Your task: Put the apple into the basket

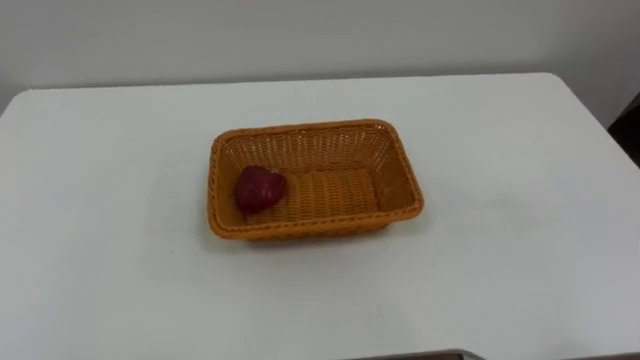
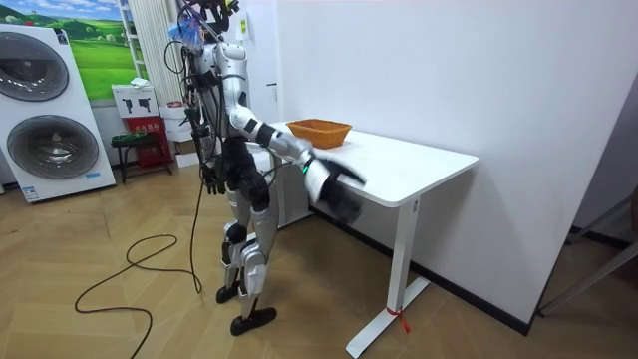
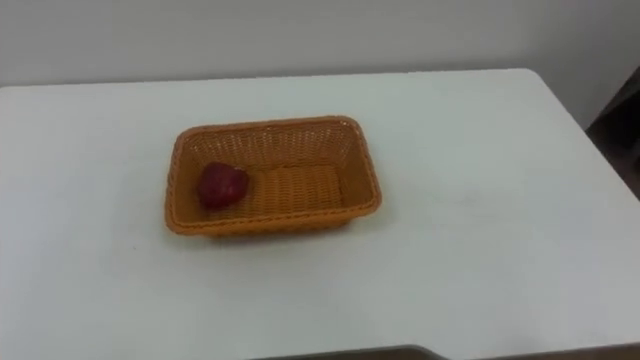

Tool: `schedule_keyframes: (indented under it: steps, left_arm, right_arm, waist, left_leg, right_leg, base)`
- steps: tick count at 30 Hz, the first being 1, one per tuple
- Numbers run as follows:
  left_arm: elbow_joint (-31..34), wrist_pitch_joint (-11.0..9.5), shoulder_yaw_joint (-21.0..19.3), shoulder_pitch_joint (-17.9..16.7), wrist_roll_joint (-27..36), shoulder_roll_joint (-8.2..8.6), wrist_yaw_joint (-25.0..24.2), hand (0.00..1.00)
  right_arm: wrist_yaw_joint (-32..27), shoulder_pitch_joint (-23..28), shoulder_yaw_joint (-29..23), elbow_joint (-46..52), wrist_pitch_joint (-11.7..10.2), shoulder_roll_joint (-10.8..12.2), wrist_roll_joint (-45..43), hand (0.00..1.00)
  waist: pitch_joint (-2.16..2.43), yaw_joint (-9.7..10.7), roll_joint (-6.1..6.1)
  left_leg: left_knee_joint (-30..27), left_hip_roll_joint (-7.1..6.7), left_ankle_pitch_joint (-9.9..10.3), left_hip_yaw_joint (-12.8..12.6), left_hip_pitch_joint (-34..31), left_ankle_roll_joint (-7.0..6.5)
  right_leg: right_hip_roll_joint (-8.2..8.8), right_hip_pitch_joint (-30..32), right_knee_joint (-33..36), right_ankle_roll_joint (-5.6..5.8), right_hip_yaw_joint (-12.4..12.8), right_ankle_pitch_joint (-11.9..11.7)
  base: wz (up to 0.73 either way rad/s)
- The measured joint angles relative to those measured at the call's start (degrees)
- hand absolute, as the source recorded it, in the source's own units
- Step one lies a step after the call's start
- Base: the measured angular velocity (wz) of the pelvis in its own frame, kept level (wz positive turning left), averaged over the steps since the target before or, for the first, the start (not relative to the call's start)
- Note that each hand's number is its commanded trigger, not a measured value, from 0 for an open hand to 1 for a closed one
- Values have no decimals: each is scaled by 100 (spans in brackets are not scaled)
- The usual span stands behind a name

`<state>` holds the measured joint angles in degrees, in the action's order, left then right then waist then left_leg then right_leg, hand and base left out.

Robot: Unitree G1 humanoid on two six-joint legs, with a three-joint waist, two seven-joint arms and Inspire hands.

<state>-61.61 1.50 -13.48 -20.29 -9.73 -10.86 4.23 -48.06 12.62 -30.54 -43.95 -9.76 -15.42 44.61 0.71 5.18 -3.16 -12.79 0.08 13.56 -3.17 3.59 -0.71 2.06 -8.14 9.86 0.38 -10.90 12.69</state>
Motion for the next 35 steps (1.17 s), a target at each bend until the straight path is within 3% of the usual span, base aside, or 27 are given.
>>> schedule_keyframes:
  steps: [2,6,9,11,16,19,23,29,35]
  left_arm:
    - [11,58,2,1,2,11,-51,0]
    - [16,67,1,17,-77,35,-107,0]
    - [13,93,28,80,-112,59,-105,0]
    - [10,97,75,132,-121,99,-106,0]
    - [-52,99,260,225,-113,76,-100,0]
    - [-137,115,361,277,-118,143,-108,0]
    - [-183,229,371,259,-110,244,-148,0]
    - [-279,286,549,317,-112,284,-166,0]
    - [-328,366,696,322,-119,319,-261,0]
  right_arm:
    - [106,61,-18,-457,115,138,257,0]
    - [463,115,56,-1325,125,263,229,0]
    - [665,193,405,-1815,266,482,-81,0]
    - [821,204,838,-1905,476,574,-604,0]
    - [1465,174,1756,-2200,619,579,-1870,0]
    - [1953,194,2262,-2296,723,601,-2343,0]
    - [2606,137,2506,-2429,865,609,-2964,0]
    - [3298,73,2719,-2717,1114,616,-3218,0]
    - [3608,71,2861,-2735,1243,625,-3439,0]
  waist:
    - [-2,34,33]
    - [-10,3,26]
    - [-41,-65,14]
    - [-57,-120,37]
    - [-60,-295,67]
    - [-66,-412,136]
    - [-99,-448,264]
    - [-106,-449,258]
    - [-116,-486,218]
  left_leg:
    - [-30,4,-1,-39,14,2]
    - [-52,-2,0,-75,13,0]
    - [-83,-2,1,-72,13,-2]
    - [-77,2,2,-113,10,-3]
    - [-36,12,2,-153,46,-4]
    - [-13,11,3,-141,28,-5]
    - [7,8,3,-130,18,-4]
    - [5,2,2,-136,17,-4]
    - [-35,-2,3,-131,14,-4]
  right_leg:
    - [-5,6,2,-1,79,1]
    - [-9,28,1,-2,176,2]
    - [-16,30,-20,-3,221,3]
    - [-22,90,1,-3,295,3]
    - [-35,85,6,-9,321,-14]
    - [-35,100,-5,-10,297,-15]
    - [-30,114,-12,-12,290,-12]
    - [-23,116,-21,-12,294,-1]
    - [-18,102,-20,-10,286,3]
  base:
    - [-10]
    - [-6]
    - [0]
    - [-12]
    - [-6]
    - [3]
    - [2]
    - [0]
    - [0]
